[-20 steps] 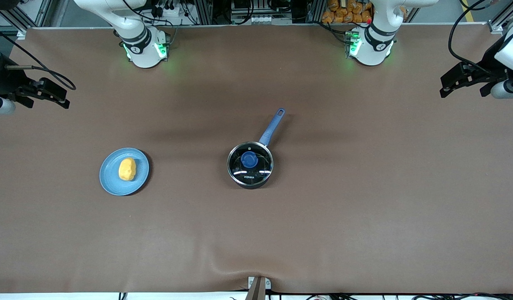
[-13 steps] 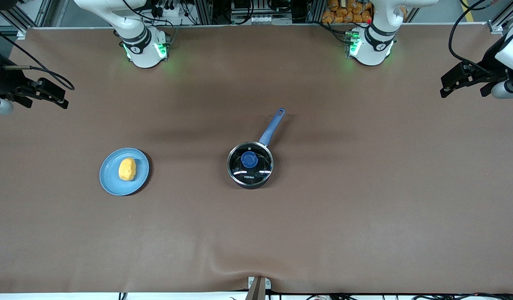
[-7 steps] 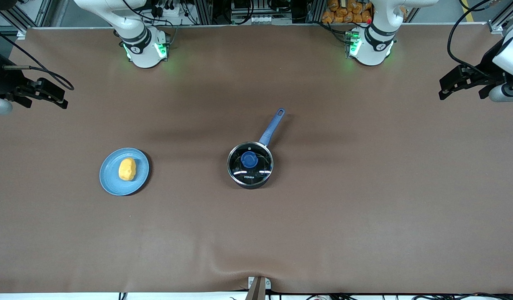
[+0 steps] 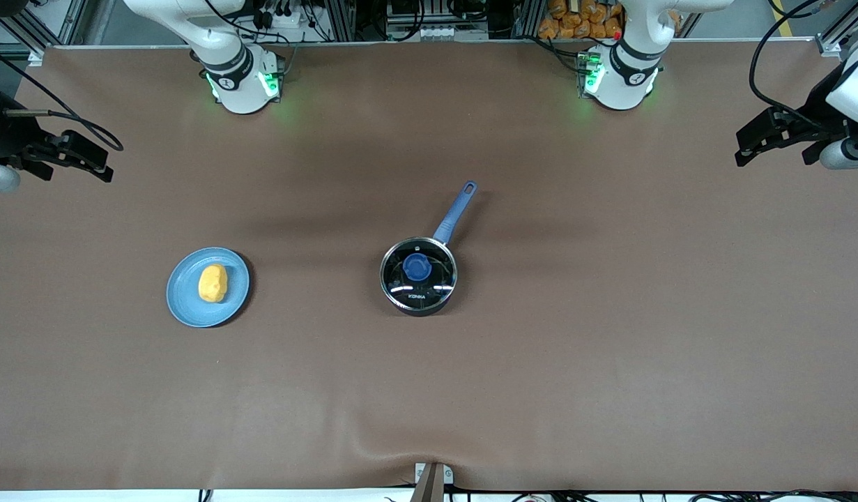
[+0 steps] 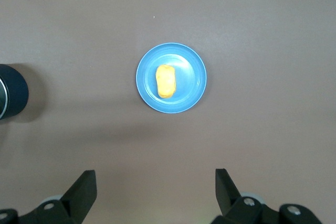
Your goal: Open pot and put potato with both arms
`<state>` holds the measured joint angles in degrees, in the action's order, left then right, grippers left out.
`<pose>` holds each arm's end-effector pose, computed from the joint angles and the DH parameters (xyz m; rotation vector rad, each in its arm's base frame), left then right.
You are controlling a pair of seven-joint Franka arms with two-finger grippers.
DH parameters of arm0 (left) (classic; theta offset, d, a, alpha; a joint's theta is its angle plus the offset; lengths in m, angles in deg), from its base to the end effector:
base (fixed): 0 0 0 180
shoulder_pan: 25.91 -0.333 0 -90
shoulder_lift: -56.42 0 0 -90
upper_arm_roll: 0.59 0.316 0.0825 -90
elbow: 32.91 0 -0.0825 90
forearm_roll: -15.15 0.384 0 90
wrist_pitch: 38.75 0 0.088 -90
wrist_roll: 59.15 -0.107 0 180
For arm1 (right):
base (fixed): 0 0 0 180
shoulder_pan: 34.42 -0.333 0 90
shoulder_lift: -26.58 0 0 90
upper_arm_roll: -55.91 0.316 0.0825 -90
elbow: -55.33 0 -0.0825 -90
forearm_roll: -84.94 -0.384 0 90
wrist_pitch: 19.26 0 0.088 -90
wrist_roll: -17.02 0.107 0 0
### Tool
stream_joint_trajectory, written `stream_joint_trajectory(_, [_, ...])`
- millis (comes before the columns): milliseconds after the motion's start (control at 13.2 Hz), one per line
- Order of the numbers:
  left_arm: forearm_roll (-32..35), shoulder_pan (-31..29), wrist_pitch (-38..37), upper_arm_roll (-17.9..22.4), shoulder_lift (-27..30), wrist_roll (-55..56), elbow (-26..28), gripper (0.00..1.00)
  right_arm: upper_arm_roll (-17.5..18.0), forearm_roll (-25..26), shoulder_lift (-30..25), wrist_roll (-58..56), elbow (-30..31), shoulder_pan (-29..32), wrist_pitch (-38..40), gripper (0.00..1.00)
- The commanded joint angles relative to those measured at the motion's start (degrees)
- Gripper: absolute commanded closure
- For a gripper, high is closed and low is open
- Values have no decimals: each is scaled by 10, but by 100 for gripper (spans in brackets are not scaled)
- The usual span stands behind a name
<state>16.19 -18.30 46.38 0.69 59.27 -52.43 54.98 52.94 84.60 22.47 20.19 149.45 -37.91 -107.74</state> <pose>0.5273 -0.0561 0.6613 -3.1249 -0.0130 -0.0054 0.5288 0.0044 0.6272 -3.1317 0.0720 0.0424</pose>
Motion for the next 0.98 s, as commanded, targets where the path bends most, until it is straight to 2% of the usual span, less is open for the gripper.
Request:
stream_joint_trajectory(0, [-2,-2,-13,-4,-5,0,-17,0,3,-5,8,7,-17,8,12,0])
stream_joint_trajectory(906, [-2,-2,-11,-11,-8,2,-17,0,3,-5,8,7,-17,9,11,0])
